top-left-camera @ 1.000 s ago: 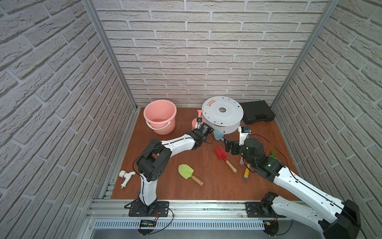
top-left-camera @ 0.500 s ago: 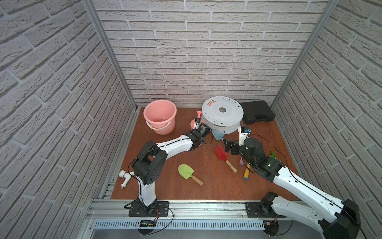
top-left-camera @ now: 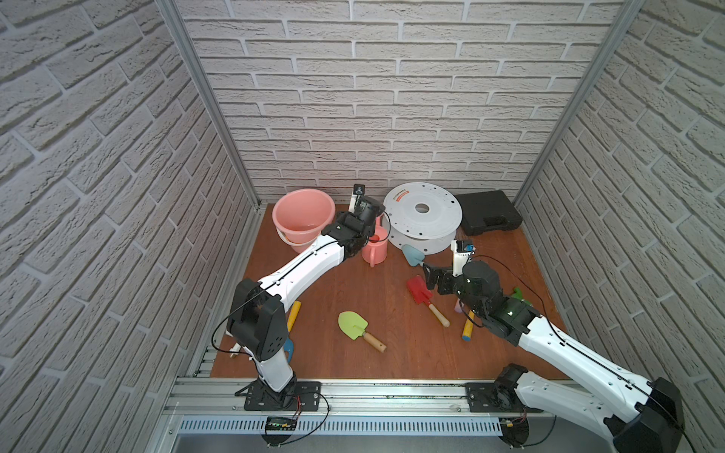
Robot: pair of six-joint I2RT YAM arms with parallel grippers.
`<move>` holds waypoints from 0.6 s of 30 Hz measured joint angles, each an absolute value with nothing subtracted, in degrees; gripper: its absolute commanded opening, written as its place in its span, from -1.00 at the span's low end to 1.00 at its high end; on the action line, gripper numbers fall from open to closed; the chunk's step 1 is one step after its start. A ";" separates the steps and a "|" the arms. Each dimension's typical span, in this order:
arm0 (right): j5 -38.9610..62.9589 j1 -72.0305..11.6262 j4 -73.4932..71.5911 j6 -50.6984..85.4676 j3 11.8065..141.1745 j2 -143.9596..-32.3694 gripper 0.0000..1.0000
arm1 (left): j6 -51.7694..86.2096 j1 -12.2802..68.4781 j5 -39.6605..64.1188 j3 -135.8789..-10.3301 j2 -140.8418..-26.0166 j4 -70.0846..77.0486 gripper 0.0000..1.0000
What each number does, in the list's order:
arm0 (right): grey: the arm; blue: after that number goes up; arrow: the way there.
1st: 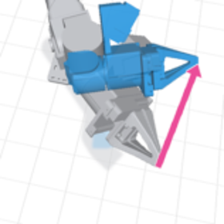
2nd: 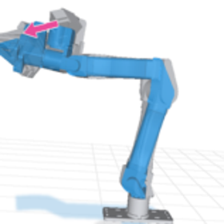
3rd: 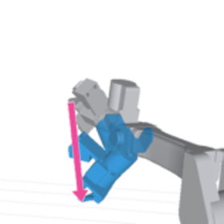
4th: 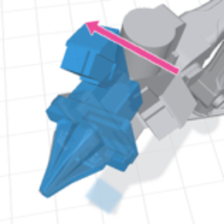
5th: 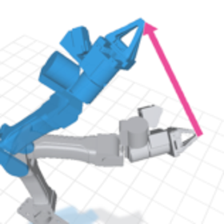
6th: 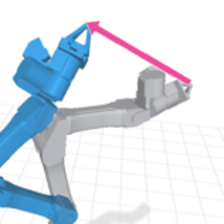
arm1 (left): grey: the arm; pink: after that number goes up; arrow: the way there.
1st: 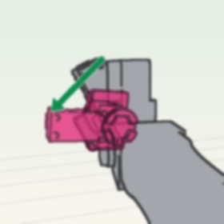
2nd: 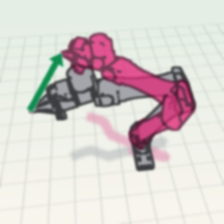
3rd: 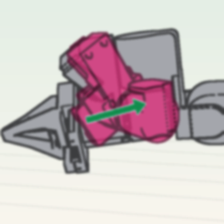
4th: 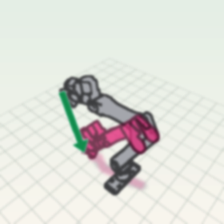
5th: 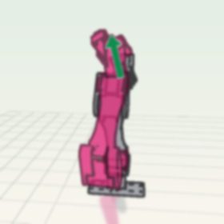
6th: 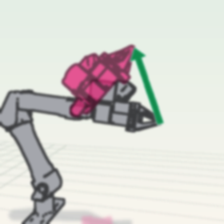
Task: Organize the gardening tools
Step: Pick up the container from the center of the board.
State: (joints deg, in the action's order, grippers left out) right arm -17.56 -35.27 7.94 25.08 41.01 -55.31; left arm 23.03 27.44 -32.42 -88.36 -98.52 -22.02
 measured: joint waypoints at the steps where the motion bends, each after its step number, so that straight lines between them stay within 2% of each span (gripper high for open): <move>1: -17.47 -35.27 7.94 25.08 41.01 -55.31 0.98 | 22.35 25.87 -32.36 -89.93 -99.31 -22.63 0.36; 8: -16.62 -35.27 7.94 25.08 41.01 -55.40 0.98 | 17.98 17.41 -28.08 -95.24 -105.08 -27.22 0.31; 12: -15.03 -35.27 7.92 24.97 41.04 -56.36 0.98 | 15.81 17.04 -27.07 -98.39 -108.81 -29.69 0.26; 18: -7.16 -35.27 7.01 24.49 41.32 -59.99 0.98 | 14.04 16.38 -25.87 -102.08 -112.42 -32.34 0.23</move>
